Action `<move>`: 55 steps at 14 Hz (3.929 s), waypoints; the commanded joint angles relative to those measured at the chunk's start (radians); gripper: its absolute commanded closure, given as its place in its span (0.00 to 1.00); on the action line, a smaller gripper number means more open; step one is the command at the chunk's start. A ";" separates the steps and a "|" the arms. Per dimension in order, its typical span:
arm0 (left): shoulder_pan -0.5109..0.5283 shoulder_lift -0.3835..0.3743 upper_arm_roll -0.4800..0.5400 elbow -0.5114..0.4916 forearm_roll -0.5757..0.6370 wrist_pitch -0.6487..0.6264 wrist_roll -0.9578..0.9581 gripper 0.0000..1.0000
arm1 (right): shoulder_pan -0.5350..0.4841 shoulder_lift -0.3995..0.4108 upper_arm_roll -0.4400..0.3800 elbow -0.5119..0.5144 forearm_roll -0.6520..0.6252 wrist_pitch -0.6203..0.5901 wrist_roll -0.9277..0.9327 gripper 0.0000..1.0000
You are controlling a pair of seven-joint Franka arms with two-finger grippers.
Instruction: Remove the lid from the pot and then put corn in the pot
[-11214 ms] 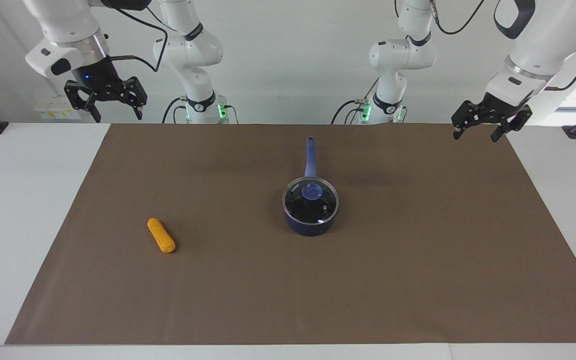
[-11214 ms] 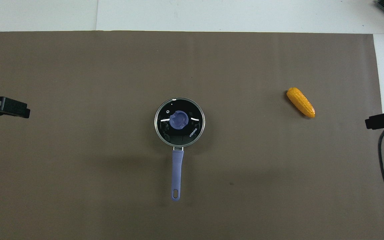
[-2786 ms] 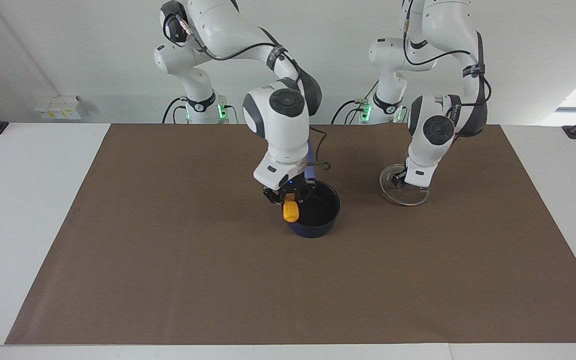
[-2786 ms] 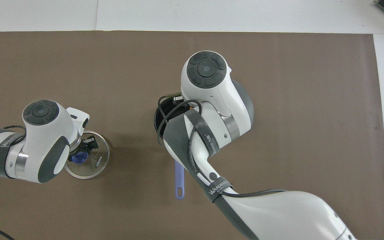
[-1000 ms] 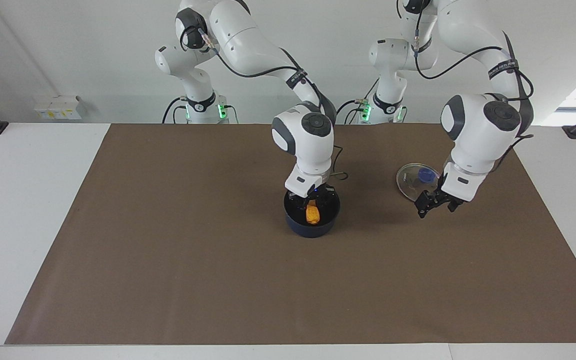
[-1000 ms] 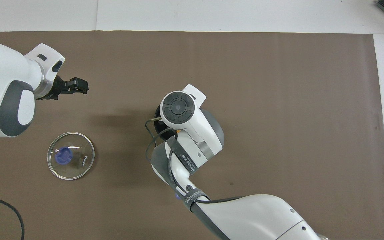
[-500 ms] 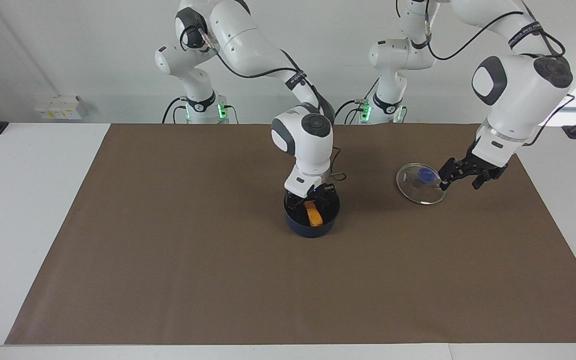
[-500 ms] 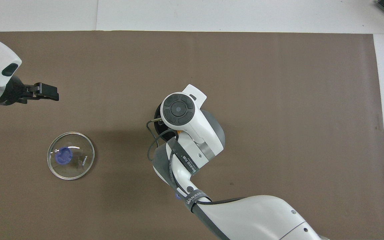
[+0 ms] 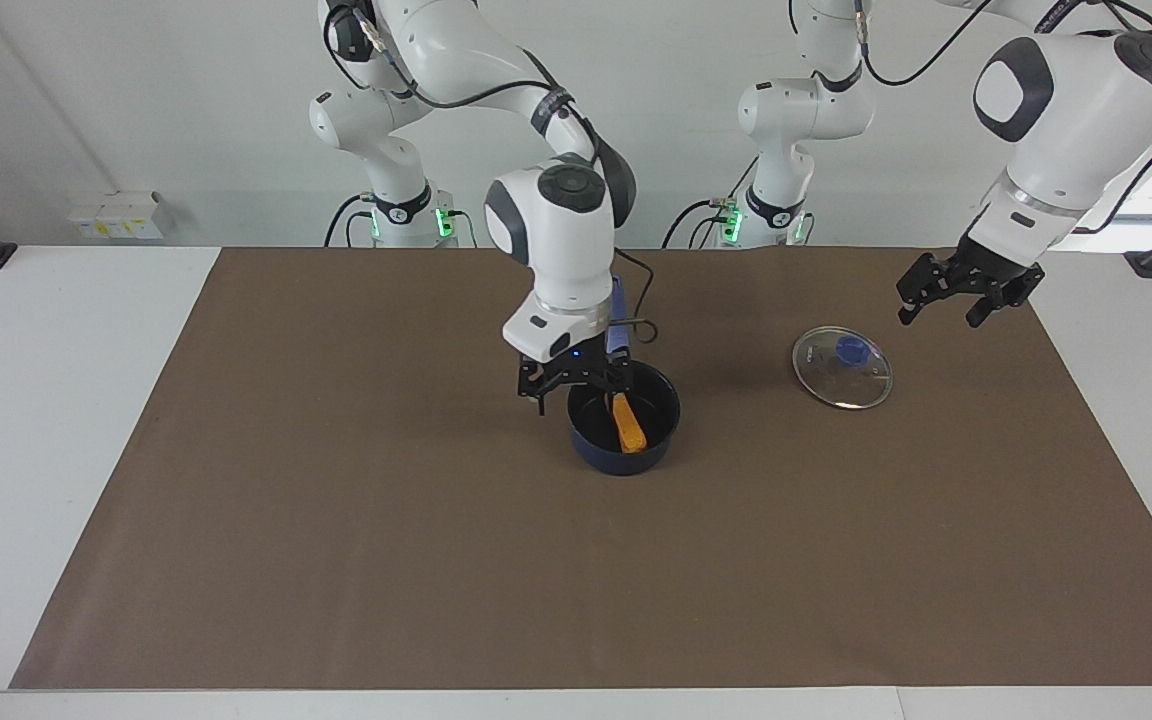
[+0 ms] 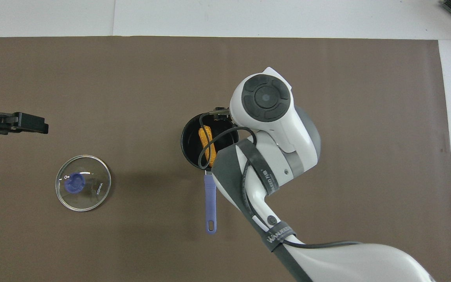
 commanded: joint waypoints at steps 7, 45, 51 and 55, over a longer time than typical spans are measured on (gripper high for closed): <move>-0.005 -0.035 -0.019 0.052 0.066 -0.153 -0.035 0.00 | -0.280 -0.215 0.012 -0.036 -0.005 -0.284 -0.314 0.00; -0.005 -0.003 -0.019 0.167 0.064 -0.287 0.083 0.00 | -0.519 -0.467 0.026 -0.022 -0.009 -0.544 -0.547 0.00; -0.007 -0.003 -0.019 0.167 0.064 -0.288 0.082 0.00 | -0.506 -0.464 0.032 -0.022 -0.042 -0.596 -0.583 0.00; -0.007 -0.006 -0.019 0.161 0.064 -0.288 0.082 0.00 | -0.508 -0.470 0.030 -0.030 -0.031 -0.604 -0.580 0.00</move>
